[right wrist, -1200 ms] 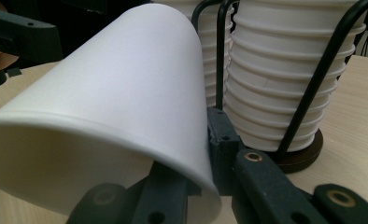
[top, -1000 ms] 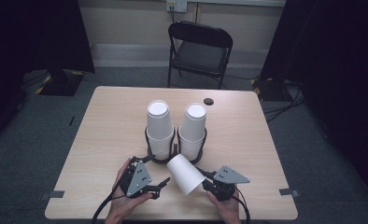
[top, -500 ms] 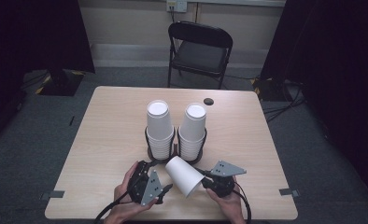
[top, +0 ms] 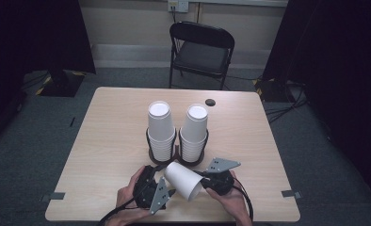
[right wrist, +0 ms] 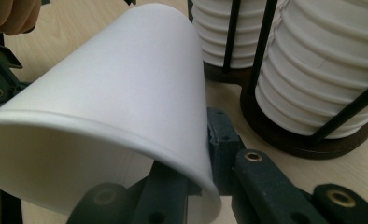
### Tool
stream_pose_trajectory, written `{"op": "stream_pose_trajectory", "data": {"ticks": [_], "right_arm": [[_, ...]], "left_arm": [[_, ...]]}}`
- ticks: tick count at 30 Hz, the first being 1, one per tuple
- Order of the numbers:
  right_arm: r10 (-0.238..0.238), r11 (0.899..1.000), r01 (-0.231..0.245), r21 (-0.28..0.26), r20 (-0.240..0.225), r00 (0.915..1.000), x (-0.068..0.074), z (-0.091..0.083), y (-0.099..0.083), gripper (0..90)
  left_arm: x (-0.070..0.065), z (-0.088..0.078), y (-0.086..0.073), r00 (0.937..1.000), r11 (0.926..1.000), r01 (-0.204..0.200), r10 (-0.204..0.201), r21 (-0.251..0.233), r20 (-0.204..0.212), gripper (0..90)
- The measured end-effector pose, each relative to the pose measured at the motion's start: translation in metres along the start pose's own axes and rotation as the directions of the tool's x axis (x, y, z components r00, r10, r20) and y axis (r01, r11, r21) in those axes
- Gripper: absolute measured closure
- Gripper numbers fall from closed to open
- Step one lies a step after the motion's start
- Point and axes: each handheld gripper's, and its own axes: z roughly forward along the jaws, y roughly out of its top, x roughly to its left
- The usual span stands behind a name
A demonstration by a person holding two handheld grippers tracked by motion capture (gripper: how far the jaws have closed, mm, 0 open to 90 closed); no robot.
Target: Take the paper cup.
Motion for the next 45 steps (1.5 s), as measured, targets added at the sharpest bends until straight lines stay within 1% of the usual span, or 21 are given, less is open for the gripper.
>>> {"op": "stream_pose_trajectory", "data": {"ticks": [1, 3, 7, 10, 11, 17, 19, 20, 22, 25, 26, 27, 30, 32, 34, 36, 37, 42, 43, 44, 45], "right_arm": [[0.004, 1.0, -0.004, 0.012, -0.006, 1.0, -0.001, 0.0, 0.003, 86.0], [0.006, 1.0, -0.006, 0.015, -0.016, 0.9998, -0.001, 0.0, 0.004, 86.0], [0.013, 0.997, -0.01, 0.076, -0.045, 0.9989, -0.005, 0.0, 0.014, 86.0], [0.03, 0.994, -0.024, 0.102, -0.053, 0.9981, -0.007, 0.001, 0.02, 86.1], [0.035, 0.993, -0.028, 0.111, -0.057, 0.9977, -0.007, 0.001, 0.021, 86.1], [0.042, 0.987, -0.031, 0.161, -0.069, 0.9967, -0.009, 0.005, 0.028, 86.4], [0.046, 0.986, -0.033, 0.165, -0.075, 0.9961, -0.009, 0.006, 0.03, 86.6], [0.048, 0.985, -0.034, 0.171, -0.078, 0.9958, -0.009, 0.006, 0.031, 86.6], [0.049, 0.984, -0.033, 0.176, -0.084, 0.9953, -0.009, 0.006, 0.032, 86.7], [0.054, 0.982, -0.035, 0.183, -0.098, 0.9937, -0.008, 0.008, 0.034, 86.8], [0.055, 0.983, -0.036, 0.182, -0.101, 0.9934, -0.008, 0.008, 0.035, 86.9], [0.054, 0.983, -0.034, 0.183, -0.105, 0.993, -0.008, 0.009, 0.036, 86.9], [0.059, 0.983, -0.038, 0.181, -0.112, 0.9919, -0.008, 0.009, 0.038, 87.0], [0.062, 0.982, -0.04, 0.184, -0.117, 0.9912, -0.007, 0.01, 0.039, 87.1], [0.067, 0.982, -0.043, 0.186, -0.123, 0.9902, -0.006, 0.011, 0.041, 87.4], [0.071, 0.981, -0.046, 0.187, -0.13, 0.989, -0.006, 0.011, 0.042, 87.5], [0.081, 0.981, -0.056, 0.188, -0.125, 0.9889, -0.006, 0.013, 0.043, 87.5], [0.103, 0.979, -0.076, 0.191, -0.132, 0.9859, -0.006, 0.017, 0.043, 87.5], [0.104, 0.978, -0.077, 0.195, -0.135, 0.9853, -0.006, 0.018, 0.044, 87.5], [0.106, 0.978, -0.078, 0.195, -0.138, 0.9848, -0.006, 0.019, 0.044, 87.5], [0.106, 0.977, -0.076, 0.197, -0.145, 0.9838, -0.006, 0.02, 0.045, 87.6]], "left_arm": [[-0.001, 0.001, 0.001, 0.9999, 0.9999, -0.012, 0.012, 0.003, 0.0, 15.5], [-0.002, 0.002, 0.001, 1.0, 1.0, -0.009, 0.009, -0.001, -0.002, 15.5], [-0.005, 0.002, 0.003, 0.9996, 0.9997, -0.024, 0.024, -0.001, -0.012, 15.6], [-0.005, 0.003, 0.005, 0.9992, 0.9995, -0.031, 0.031, 0.004, -0.024, 15.3], [-0.005, 0.003, 0.005, 0.9995, 0.9997, -0.023, 0.023, 0.005, -0.02, 15.1], [-0.009, 0.005, 0.01, 0.9983, 0.998, -0.059, 0.059, 0.022, -0.004, 15.1], [-0.011, 0.007, 0.012, 0.9982, 0.9981, -0.06, 0.06, 0.017, -0.007, 14.7], [-0.011, 0.006, 0.013, 0.9969, 0.9965, -0.078, 0.079, 0.03, -0.007, 14.3], [-0.012, 0.007, 0.013, 0.9973, 0.9971, -0.073, 0.073, 0.022, -0.01, 13.4], [-0.013, 0.008, 0.017, 0.9945, 0.9936, -0.104, 0.105, 0.044, -0.005, 12.4], [-0.013, 0.008, 0.017, 0.9945, 0.9936, -0.104, 0.105, 0.044, -0.005, 12.3], [-0.014, 0.008, 0.018, 0.994, 0.9935, -0.106, 0.107, 0.043, -0.025, 12.1], [-0.015, 0.009, 0.02, 0.9954, 0.9948, -0.094, 0.095, 0.038, -0.017, 11.2], [-0.014, 0.01, 0.021, 0.9938, 0.9934, -0.108, 0.109, 0.041, -0.022, 10.9], [-0.016, 0.013, 0.023, 0.9962, 0.9959, -0.084, 0.085, 0.033, -0.019, 11.1], [-0.016, 0.013, 0.024, 0.9958, 0.9954, -0.089, 0.089, 0.038, -0.02, 11.6], [-0.016, 0.013, 0.023, 0.9965, 0.9958, -0.079, 0.08, 0.046, -0.024, 11.6], [-0.016, 0.013, 0.023, 0.9957, 0.995, -0.087, 0.089, 0.049, -0.026, 11.5], [-0.017, 0.014, 0.024, 0.9953, 0.994, -0.091, 0.093, 0.06, -0.03, 11.5], [-0.017, 0.014, 0.025, 0.9945, 0.9941, -0.1, 0.101, 0.044, -0.027, 11.6], [-0.018, 0.014, 0.026, 0.9943, 0.9936, -0.101, 0.103, 0.051, -0.028, 11.9]]}}
